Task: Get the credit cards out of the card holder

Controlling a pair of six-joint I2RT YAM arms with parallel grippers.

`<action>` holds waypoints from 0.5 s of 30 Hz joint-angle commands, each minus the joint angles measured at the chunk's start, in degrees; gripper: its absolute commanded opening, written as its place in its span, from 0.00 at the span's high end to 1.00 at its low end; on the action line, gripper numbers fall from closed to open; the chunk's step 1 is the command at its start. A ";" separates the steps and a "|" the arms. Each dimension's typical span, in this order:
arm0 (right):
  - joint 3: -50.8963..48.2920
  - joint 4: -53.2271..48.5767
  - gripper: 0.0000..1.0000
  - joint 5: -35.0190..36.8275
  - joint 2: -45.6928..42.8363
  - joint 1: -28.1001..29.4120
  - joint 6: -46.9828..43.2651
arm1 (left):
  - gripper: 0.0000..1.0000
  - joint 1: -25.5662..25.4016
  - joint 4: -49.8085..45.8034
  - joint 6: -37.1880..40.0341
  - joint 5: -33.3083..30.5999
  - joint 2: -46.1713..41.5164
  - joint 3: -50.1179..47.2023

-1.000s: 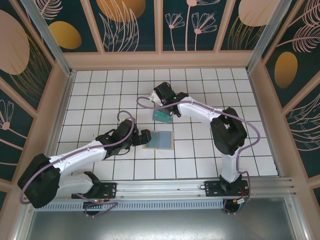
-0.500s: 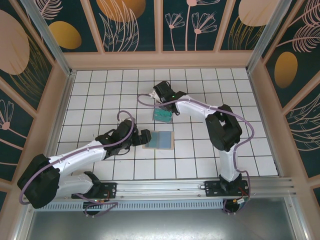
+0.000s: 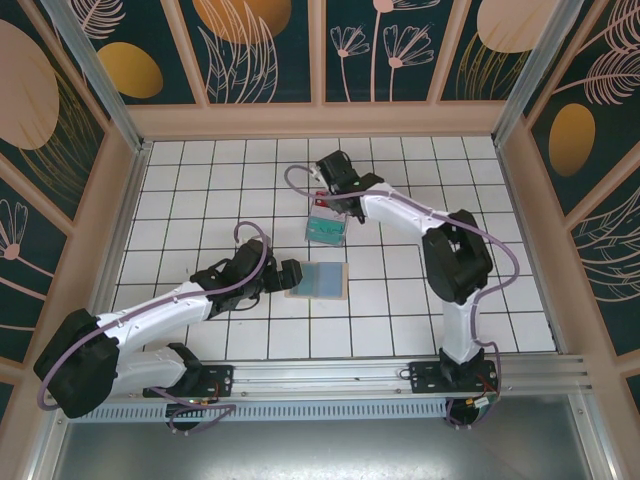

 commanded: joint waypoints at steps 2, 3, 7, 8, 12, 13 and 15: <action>-3.80 -4.12 0.67 -7.49 -9.76 -0.32 16.07 | 0.07 0.23 2.58 0.78 2.72 1.15 0.34; -6.09 -3.73 0.67 -9.32 -11.66 -0.29 18.91 | 0.09 0.20 2.88 0.76 3.15 1.49 0.43; -17.14 -0.06 0.64 -17.67 -19.74 -0.34 29.94 | 0.19 0.27 4.68 1.19 5.78 2.93 0.75; -19.93 0.80 0.64 -19.66 -21.20 -0.24 32.90 | 0.20 0.22 5.11 1.30 6.44 3.28 0.84; -31.68 6.94 0.67 -27.10 -26.40 0.58 41.87 | 0.22 0.12 6.54 1.55 9.34 5.69 1.63; -34.29 8.63 0.68 -28.54 -27.23 0.97 43.61 | 0.22 0.20 7.17 1.73 10.40 6.50 1.72; -38.29 11.04 0.68 -29.85 -28.12 1.88 46.65 | 0.24 0.14 7.98 1.98 12.28 8.32 2.35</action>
